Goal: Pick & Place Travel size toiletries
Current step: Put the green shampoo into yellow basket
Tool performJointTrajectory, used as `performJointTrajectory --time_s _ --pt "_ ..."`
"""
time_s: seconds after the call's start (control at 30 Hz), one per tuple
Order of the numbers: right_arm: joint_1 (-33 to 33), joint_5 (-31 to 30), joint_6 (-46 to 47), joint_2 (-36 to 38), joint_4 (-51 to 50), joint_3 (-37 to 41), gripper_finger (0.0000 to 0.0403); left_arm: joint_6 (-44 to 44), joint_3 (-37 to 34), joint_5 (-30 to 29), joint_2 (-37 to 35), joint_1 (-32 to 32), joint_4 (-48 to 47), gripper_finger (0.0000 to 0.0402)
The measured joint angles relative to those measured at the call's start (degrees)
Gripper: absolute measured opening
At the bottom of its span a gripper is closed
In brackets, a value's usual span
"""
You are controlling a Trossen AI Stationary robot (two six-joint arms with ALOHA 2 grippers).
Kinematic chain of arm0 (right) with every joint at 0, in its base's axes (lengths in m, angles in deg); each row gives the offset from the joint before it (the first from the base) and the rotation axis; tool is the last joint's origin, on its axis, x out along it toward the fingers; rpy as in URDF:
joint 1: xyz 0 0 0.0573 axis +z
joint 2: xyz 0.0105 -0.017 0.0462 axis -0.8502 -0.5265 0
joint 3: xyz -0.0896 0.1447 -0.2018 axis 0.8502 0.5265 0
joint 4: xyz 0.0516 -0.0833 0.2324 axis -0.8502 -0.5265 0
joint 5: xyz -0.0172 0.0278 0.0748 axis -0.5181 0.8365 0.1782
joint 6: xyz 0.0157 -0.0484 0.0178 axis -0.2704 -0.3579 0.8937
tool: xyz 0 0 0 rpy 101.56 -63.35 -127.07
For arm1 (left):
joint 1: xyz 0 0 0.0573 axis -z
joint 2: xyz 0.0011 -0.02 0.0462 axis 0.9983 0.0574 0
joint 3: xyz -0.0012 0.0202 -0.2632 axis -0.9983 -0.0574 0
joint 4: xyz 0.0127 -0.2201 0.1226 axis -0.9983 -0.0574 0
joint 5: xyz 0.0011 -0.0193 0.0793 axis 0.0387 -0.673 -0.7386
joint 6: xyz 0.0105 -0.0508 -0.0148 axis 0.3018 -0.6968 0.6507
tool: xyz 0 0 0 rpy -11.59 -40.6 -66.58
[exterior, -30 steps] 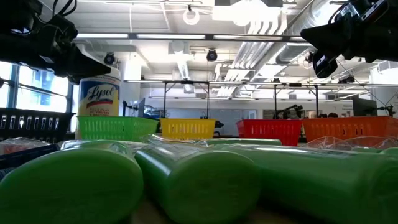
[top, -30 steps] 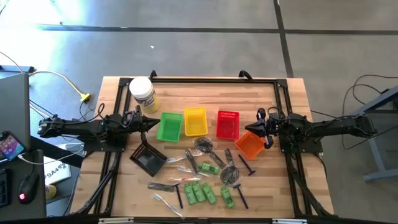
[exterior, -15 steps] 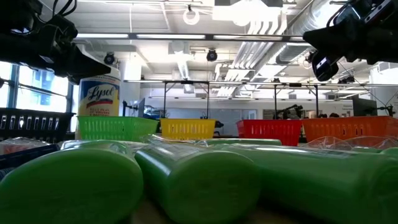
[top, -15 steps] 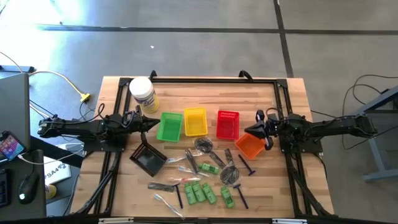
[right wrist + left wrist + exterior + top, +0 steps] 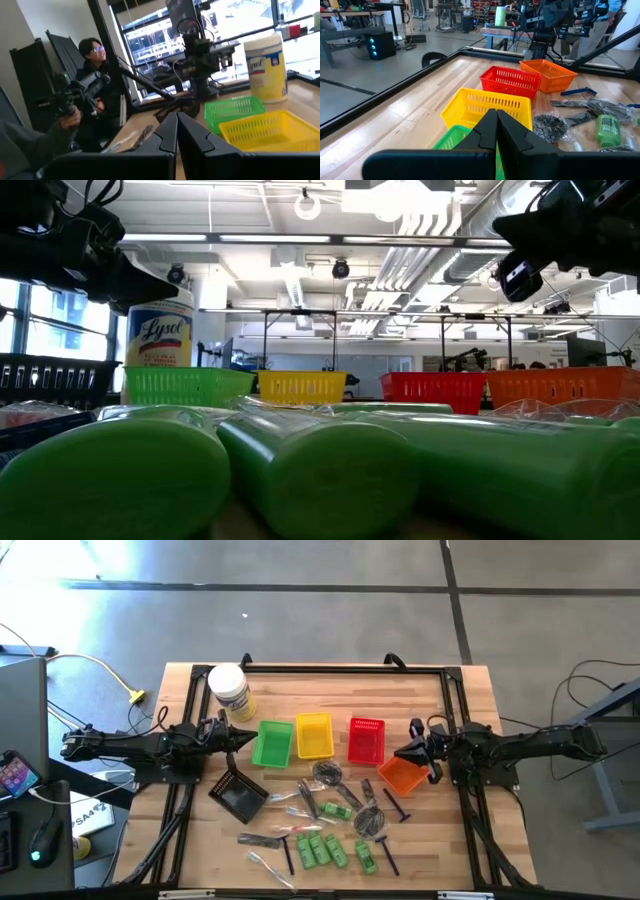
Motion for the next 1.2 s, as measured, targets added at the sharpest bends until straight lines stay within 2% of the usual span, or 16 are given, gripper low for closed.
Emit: performJointTrajectory --time_s 0.3,0.73,1.2 --pt "0.24 -1.5 -0.15 -3.75 -1.07 -3.64 0.0004 -2.32 0.0 -0.21 -0.02 0.0 0.07 0.0002" --pt "4.72 -8.96 -2.63 -16.24 -15.36 -19.73 0.0004 -2.34 0.0 -0.18 0.0 0.0 -0.05 0.0002" --pt "7.23 -10.62 -0.92 -27.65 -21.59 -33.51 0.0004 -2.34 0.0 -0.16 -0.01 -0.01 -0.39 0.0002"
